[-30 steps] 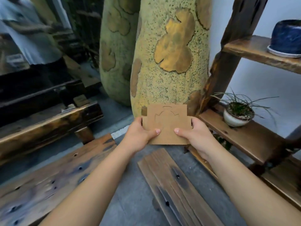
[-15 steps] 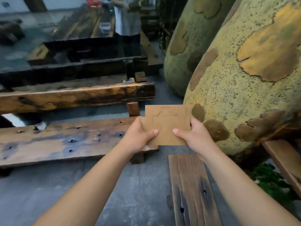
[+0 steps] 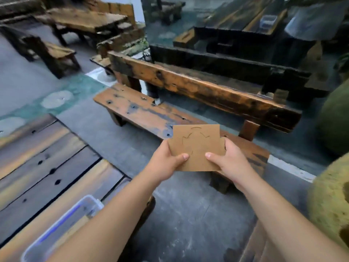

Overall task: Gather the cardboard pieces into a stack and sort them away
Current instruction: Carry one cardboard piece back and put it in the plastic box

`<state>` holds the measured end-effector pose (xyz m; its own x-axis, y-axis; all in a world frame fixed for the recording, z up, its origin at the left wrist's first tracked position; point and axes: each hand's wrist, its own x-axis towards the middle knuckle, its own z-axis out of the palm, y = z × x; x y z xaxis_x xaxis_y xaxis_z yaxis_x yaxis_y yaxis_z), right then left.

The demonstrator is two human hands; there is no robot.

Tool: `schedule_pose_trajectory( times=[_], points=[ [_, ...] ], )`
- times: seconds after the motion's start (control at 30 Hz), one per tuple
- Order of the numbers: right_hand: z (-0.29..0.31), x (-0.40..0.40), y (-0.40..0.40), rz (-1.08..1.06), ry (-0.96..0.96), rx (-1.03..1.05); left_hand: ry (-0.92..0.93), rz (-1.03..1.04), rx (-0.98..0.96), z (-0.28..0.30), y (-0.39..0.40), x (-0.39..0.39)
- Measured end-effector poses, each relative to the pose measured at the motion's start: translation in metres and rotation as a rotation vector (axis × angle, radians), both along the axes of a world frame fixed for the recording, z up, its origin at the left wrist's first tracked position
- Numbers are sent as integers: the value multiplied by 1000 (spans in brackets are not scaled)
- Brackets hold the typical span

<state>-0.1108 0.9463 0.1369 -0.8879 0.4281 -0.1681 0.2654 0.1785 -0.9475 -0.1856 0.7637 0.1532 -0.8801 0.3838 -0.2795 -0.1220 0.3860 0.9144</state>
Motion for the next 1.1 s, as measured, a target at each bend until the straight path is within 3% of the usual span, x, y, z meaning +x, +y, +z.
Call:
schedule_pose_trajectory(
  times=[0.33, 0.53, 0.8, 1.1],
  points=[
    [-19, -70, -167, 478, -71, 64, -35, 422, -8, -26, -181, 17],
    [-42, -79, -275, 700, -120, 92, -151, 631, -28, -48, -283, 48],
    [-89, -86, -375, 820, -298, 52, -195, 829, -72, -103, -366, 70],
    [-143, -79, -409, 829, -487, 100, -327, 867, -93, -165, -387, 90]
  ],
)
